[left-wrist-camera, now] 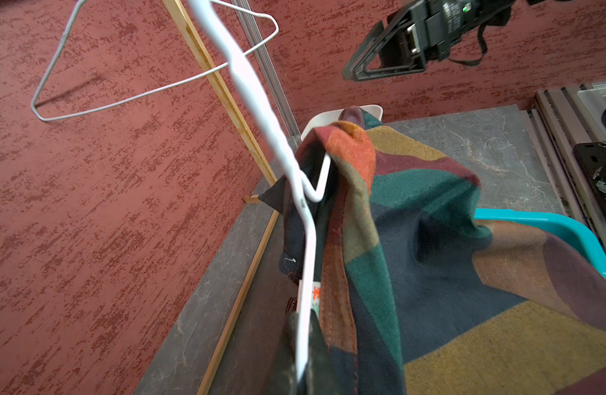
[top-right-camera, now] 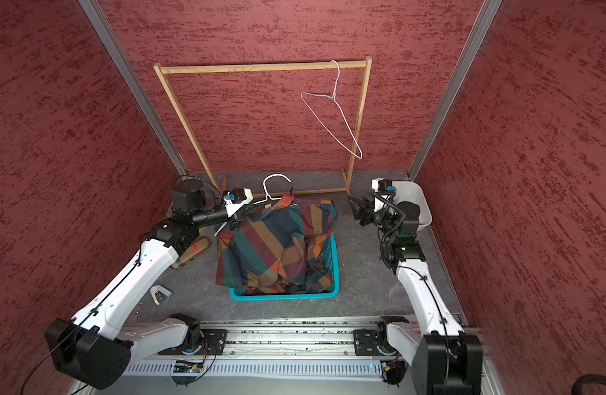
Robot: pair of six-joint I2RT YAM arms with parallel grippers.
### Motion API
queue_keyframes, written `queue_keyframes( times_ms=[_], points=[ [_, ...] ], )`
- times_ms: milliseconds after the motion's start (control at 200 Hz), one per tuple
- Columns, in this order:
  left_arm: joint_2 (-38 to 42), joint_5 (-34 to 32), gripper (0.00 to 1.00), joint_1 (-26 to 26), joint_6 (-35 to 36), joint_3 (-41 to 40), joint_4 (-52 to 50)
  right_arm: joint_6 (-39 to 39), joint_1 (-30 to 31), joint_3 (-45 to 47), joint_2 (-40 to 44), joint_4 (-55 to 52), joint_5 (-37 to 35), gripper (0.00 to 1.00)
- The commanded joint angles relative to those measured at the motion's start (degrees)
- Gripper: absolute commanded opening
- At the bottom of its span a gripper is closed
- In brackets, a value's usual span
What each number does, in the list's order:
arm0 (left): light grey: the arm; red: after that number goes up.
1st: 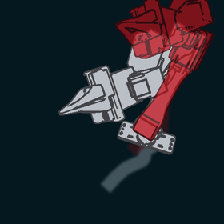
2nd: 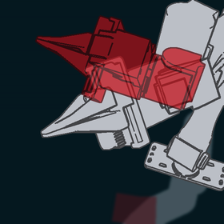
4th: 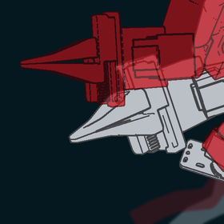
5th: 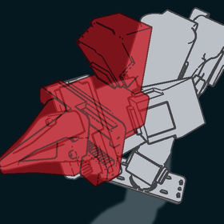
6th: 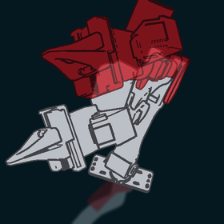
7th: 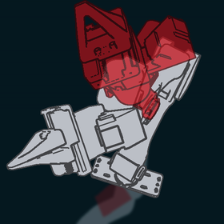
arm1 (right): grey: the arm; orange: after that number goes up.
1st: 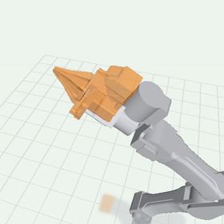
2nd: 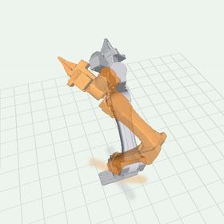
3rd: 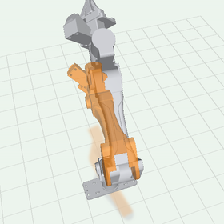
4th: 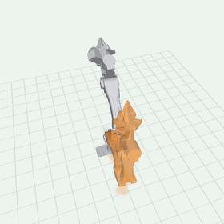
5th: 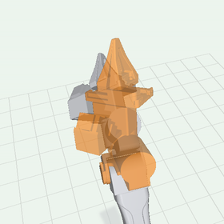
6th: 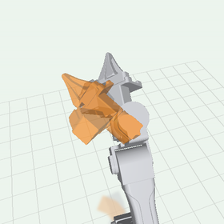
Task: Remove the clothespins securing long-sleeve shirts to the hanger
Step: Place the clamp in the storage box, then remove the clamp from the hanger.
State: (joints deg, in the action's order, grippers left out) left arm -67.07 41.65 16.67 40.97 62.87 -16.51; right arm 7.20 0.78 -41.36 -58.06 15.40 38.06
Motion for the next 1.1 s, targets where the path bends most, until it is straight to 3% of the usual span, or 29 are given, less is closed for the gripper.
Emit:
queue_keyframes(
  times_ms=[0,105,215,356,847,1097],
  points=[
    [-0.7,1.3,0.0,-0.2,0.7,2.2,-0.7,-8.4,4.9,0.0,4.7,-6.7,8.3,0.6],
    [-1.3,1.0,0.0,-0.2,1.0,2.7,-1.5,-12.9,8.9,-2.4,6.4,-12.2,7.4,0.61],
    [-2.1,1.5,0.0,-0.2,1.0,3.4,-2.1,-18.8,14.0,-8.5,2.7,-19.7,6.7,0.62],
    [-2.5,1.6,0.0,-0.2,1.6,4.2,-3.5,-24.4,20.1,-16.4,-3.5,-23.9,-0.5,0.62],
    [-2.8,2.9,0.0,-0.3,2.2,5.0,-4.3,-38.9,24.9,-40.4,-24.3,-41.2,0.7,0.62],
    [-2.6,2.9,0.0,-0.2,2.4,5.3,-4.3,-40.8,27.1,-43.5,-29.9,-44.8,-0.3,0.62]
  ],
)
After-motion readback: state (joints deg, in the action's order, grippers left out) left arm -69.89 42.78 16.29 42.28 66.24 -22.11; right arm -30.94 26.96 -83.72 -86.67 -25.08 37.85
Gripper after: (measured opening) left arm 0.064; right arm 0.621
